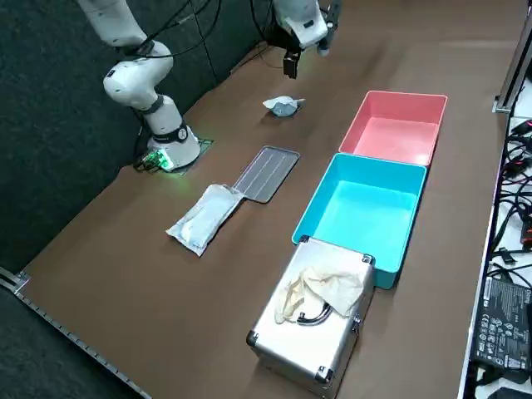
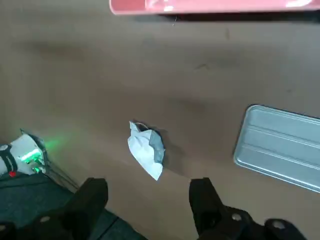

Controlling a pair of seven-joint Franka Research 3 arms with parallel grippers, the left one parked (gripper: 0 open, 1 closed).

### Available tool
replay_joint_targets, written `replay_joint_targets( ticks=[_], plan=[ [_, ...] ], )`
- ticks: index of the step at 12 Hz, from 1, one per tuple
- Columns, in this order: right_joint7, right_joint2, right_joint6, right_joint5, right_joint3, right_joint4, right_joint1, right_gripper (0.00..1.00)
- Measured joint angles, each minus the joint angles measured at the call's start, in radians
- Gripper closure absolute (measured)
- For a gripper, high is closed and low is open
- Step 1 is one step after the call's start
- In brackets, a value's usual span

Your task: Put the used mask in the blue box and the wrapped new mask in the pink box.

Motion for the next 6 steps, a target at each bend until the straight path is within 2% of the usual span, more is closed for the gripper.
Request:
replay_joint_targets(
  ticks=[6],
  plan=[
    [-0.007, 0.000, 0.087, 0.016, 0.004, -0.143, 0.142, 0.01]
  ],
)
